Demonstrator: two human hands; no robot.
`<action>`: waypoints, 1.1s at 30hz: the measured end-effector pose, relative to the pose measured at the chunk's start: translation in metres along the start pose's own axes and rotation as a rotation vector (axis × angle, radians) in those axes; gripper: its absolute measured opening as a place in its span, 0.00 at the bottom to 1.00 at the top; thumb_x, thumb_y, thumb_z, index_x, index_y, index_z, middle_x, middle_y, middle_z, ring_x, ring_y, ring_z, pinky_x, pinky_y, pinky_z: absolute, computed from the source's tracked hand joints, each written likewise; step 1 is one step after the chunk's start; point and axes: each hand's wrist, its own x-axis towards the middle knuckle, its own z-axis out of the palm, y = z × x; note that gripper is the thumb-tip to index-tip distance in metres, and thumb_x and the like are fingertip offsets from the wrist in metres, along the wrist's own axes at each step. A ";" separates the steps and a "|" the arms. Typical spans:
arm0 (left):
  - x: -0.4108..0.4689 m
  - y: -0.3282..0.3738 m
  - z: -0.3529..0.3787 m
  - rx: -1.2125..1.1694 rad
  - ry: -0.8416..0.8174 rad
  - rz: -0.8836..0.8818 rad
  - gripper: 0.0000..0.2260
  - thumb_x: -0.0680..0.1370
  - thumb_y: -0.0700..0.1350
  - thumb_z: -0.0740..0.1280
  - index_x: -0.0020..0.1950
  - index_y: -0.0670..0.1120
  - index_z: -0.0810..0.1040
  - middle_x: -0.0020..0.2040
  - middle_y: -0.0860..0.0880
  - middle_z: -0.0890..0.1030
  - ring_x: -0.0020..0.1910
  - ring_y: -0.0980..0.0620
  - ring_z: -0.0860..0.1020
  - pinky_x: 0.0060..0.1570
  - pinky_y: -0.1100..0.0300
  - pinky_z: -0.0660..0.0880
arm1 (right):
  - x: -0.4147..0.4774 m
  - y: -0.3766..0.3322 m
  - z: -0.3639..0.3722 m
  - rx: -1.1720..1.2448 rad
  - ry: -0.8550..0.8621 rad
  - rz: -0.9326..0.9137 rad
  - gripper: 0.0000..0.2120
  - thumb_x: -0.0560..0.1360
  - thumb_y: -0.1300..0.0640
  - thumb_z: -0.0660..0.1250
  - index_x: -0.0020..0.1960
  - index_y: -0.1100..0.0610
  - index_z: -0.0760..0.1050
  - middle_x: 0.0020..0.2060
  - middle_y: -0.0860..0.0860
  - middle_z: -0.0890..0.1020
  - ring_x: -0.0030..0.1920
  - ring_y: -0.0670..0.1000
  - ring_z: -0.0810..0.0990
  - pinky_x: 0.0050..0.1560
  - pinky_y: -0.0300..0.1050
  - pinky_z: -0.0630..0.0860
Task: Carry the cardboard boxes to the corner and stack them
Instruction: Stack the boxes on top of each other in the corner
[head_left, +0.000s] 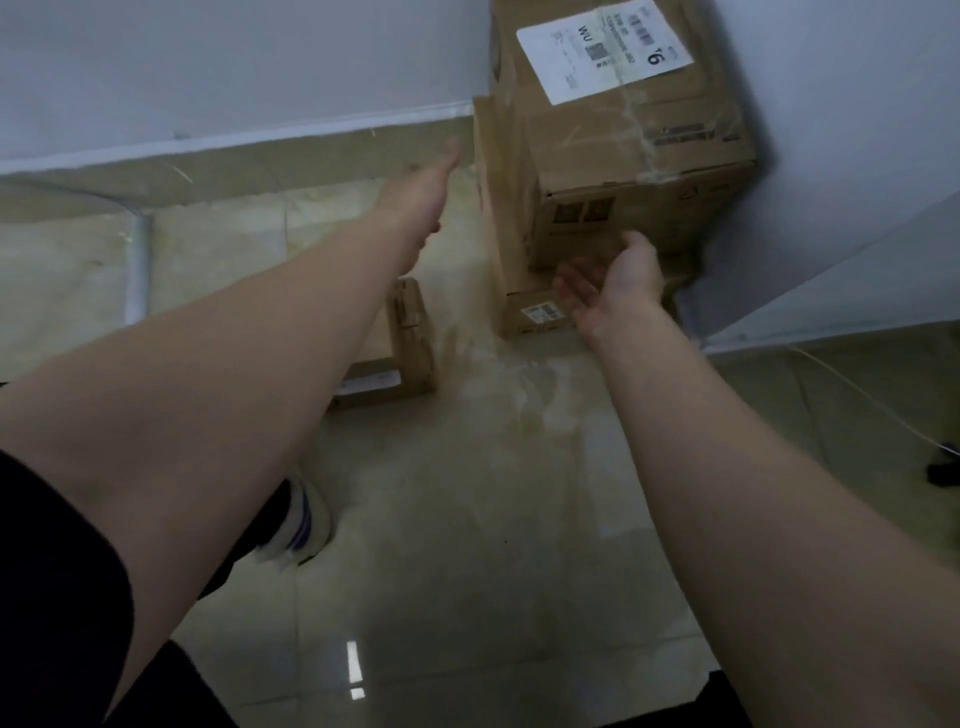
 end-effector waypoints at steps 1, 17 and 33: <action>0.007 -0.012 -0.018 0.021 0.089 0.011 0.37 0.81 0.67 0.64 0.82 0.44 0.66 0.75 0.43 0.76 0.69 0.43 0.77 0.67 0.50 0.73 | -0.001 0.016 0.009 -0.051 -0.003 -0.020 0.15 0.85 0.53 0.63 0.63 0.62 0.79 0.44 0.57 0.83 0.41 0.54 0.82 0.40 0.47 0.80; 0.010 -0.167 -0.099 -0.065 0.356 -0.333 0.44 0.68 0.66 0.72 0.78 0.45 0.68 0.71 0.41 0.77 0.67 0.37 0.77 0.68 0.42 0.76 | -0.027 0.135 0.065 -0.897 -0.523 0.167 0.19 0.87 0.45 0.61 0.73 0.52 0.76 0.50 0.46 0.81 0.44 0.44 0.75 0.37 0.35 0.67; -0.019 0.007 -0.143 -0.083 0.296 0.161 0.35 0.63 0.67 0.77 0.66 0.51 0.82 0.63 0.49 0.84 0.61 0.48 0.83 0.64 0.51 0.79 | -0.096 0.019 0.119 -0.705 -0.639 -0.195 0.24 0.79 0.43 0.69 0.72 0.51 0.79 0.68 0.46 0.82 0.66 0.48 0.80 0.60 0.43 0.73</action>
